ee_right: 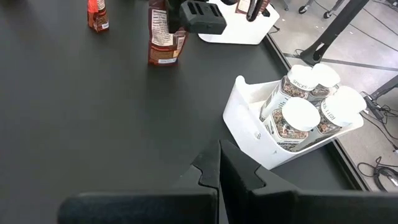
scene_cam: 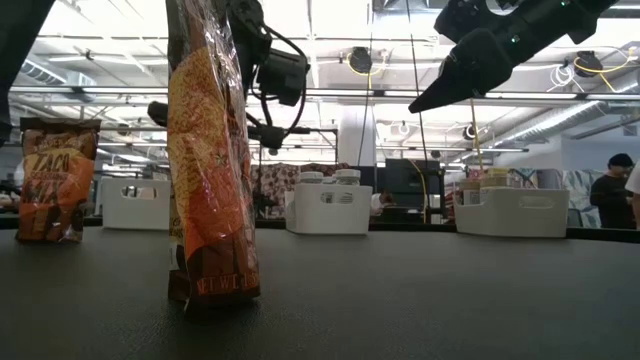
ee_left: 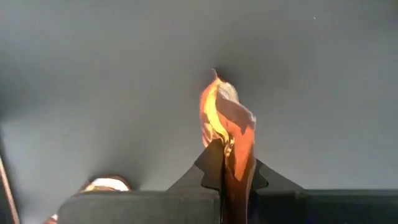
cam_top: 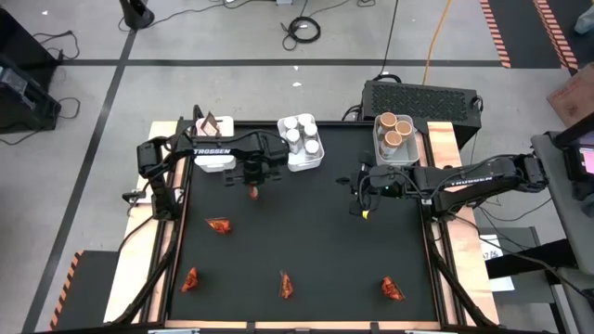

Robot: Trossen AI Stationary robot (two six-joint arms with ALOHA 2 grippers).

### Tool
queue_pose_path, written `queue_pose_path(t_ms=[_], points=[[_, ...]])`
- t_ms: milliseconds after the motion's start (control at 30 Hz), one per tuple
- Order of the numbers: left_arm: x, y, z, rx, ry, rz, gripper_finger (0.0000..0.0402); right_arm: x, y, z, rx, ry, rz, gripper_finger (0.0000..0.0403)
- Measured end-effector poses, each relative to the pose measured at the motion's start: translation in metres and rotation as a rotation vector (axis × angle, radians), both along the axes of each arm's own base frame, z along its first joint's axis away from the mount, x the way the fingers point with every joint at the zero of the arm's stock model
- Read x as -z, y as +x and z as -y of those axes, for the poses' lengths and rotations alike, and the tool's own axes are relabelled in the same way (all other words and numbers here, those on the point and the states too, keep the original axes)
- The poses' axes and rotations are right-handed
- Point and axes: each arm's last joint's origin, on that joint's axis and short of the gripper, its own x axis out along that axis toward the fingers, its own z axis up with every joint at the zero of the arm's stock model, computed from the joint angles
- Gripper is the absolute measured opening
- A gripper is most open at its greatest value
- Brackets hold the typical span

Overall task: Sort spices by type
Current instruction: Put the orange seasoning pack into the left white bin

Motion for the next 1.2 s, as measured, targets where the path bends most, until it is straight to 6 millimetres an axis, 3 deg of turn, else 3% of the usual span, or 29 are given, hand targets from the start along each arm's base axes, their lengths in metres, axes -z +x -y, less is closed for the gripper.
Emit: queue_pose_path(t_ms=[200,433,633,833,967,1200], points=[[-0.005,-0.003,0.0,0.072,-0.008,0.003,0.0004,0.0,0.0,0.0,0.0,0.0,0.0,0.0],[-0.059,-0.018,-0.02,0.149,0.039,0.131,0.0002,0.0,0.0,0.0,0.0,0.0,0.0,0.0],[-0.105,-0.056,-0.048,0.169,0.099,0.153,0.0001,0.0,0.0,0.0,0.0,0.0,0.001,0.0],[-0.134,-0.097,-0.083,0.184,0.175,0.168,0.0001,0.0,0.0,0.0,0.0,0.0,0.001,0.0],[-0.137,-0.121,-0.109,0.2,0.203,0.149,0.0001,0.0,0.0,0.0,0.0,0.0,0.001,0.0],[-0.117,-0.146,-0.154,0.251,0.187,0.114,0.0,0.0,0.0,0.0,0.0,0.0,0.001,0.0]])
